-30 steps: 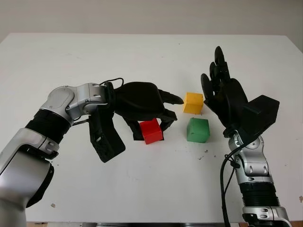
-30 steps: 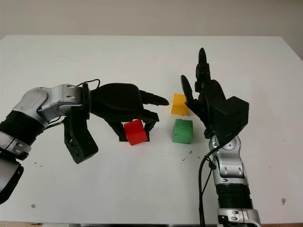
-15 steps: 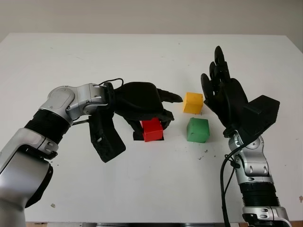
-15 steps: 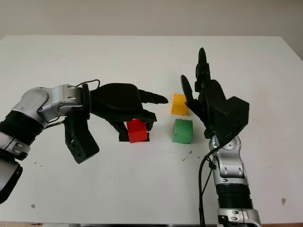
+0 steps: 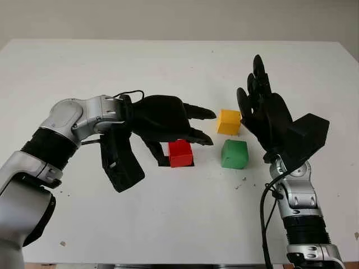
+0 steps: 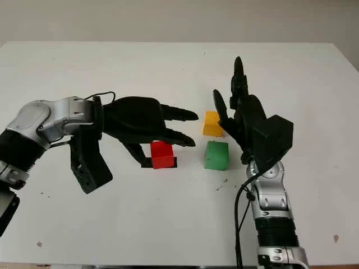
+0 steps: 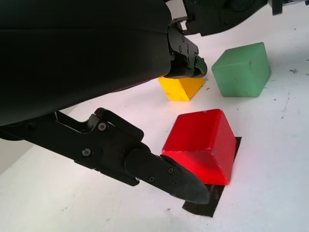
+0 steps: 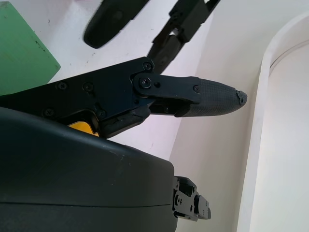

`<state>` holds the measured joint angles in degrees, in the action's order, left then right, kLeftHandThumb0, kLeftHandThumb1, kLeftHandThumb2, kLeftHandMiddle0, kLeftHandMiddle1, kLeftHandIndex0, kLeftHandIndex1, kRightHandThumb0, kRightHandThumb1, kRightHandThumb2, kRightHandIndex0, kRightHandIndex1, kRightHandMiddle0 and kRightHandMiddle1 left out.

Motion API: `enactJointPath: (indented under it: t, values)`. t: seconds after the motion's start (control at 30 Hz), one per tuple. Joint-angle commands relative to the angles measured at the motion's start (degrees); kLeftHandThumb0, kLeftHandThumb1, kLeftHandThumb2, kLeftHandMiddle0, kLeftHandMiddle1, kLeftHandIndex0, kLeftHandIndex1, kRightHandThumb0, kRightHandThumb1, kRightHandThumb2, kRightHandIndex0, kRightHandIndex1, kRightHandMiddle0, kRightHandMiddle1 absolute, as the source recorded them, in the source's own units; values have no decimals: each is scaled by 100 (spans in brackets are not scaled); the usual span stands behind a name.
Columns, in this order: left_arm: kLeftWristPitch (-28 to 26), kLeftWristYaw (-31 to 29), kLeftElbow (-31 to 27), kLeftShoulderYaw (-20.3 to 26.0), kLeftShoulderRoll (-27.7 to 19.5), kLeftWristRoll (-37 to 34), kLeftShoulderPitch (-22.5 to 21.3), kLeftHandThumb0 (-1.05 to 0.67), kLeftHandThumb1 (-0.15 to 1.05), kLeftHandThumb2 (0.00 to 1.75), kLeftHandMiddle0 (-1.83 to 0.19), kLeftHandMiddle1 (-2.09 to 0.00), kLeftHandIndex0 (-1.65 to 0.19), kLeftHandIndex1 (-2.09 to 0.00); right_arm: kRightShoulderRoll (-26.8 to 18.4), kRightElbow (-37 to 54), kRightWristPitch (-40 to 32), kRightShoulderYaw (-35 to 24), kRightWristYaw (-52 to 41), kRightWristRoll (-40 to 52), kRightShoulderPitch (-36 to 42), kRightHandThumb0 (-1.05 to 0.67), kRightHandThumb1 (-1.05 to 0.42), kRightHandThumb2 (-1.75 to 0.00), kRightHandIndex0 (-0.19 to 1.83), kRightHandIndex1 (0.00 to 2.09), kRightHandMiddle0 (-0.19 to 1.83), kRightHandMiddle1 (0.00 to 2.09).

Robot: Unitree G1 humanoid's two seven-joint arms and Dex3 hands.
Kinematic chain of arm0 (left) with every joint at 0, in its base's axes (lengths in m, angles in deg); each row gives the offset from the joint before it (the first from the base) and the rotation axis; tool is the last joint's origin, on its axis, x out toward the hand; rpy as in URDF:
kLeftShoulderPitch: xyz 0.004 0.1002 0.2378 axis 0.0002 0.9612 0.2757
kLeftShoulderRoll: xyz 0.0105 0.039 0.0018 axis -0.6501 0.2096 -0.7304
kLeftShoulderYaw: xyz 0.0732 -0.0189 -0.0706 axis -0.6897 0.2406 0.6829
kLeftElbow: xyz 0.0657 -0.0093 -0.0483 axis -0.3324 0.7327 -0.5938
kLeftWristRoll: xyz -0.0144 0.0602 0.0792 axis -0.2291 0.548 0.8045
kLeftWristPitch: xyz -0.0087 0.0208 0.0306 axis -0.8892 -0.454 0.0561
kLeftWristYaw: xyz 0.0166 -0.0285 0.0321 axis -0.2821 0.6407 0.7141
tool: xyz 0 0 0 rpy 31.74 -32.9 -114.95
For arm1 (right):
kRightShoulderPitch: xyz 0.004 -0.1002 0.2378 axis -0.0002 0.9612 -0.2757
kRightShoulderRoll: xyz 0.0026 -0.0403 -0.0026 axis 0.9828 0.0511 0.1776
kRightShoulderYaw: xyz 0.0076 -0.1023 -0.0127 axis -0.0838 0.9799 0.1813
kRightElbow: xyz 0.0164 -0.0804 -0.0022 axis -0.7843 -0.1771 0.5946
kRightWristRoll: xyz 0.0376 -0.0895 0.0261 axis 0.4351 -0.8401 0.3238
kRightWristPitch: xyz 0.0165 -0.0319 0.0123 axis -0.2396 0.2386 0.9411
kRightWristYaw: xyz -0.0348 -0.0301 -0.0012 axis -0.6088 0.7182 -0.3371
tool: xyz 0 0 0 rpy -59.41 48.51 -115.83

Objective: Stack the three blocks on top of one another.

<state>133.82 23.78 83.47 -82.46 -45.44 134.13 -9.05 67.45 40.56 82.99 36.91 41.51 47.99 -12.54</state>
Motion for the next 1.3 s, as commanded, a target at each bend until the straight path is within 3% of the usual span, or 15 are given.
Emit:
enactJointPath:
  t: [0.0,0.2,0.33,0.47,0.5,0.57,0.7,0.83,0.87,0.97,1.27]
  values:
    - [-45,-83,-158,168,-173,-194,89,-80,85,5,6,-4,0,-3,-22,-10,81,-18,-28,38,-38,-72,-105,-51,-19,0,-19,0]
    - [-624,-702,-598,664,-555,-1064,470,-81,82,5,9,-4,1,-4,7,91,-47,-20,27,32,-27,-73,-105,-51,-19,0,-19,0]
    - [-2122,-1581,-1026,1448,-684,-2482,880,-81,82,5,18,-2,7,-3,-38,122,-61,-38,2,61,-35,-75,-105,-50,-19,0,-19,0]
    - [-3289,-1737,-984,2312,-468,-3946,1312,-88,94,10,19,0,13,-2,-169,57,32,-23,19,-102,-90,-74,-105,-52,-19,0,-19,1]
    - [-3501,-1648,-999,2516,-366,-4226,1503,-89,99,11,19,0,16,-2,-198,72,1,-29,-17,-94,-108,-73,-105,-52,-19,0,-19,2]
    - [-3985,-1250,-1157,2839,-92,-4515,1968,-92,104,37,19,0,18,-1,-302,108,-49,-9,-35,-189,-159,-74,-105,-52,-19,0,-18,2]
    - [-4254,-591,-1329,3140,446,-4767,2486,-90,105,57,19,0,19,0,-510,113,-137,16,44,-462,-280,-78,-105,-50,-16,3,-15,4]
    - [-5107,-11,-1724,3538,1232,-5543,2851,-82,105,55,19,0,19,0,-732,-37,-196,-59,-21,-510,-586,-77,-105,-27,-17,4,-10,7]
    - [-5232,134,-1785,3634,1410,-5708,2905,-78,105,54,19,0,19,0,-782,-70,-278,-101,-87,-435,-686,-76,-103,-16,-16,5,-7,7]
    - [-5513,341,-1893,3895,1787,-6207,3022,-70,105,62,19,0,19,0,-1119,-107,-530,-128,-296,-466,-973,-72,-96,-6,-10,8,0,10]
    - [-6144,481,-2238,4061,1892,-6492,3262,-74,105,64,19,0,19,0,-2249,-727,-219,118,-1029,-1017,-1812,-69,-87,-4,2,11,13,14]
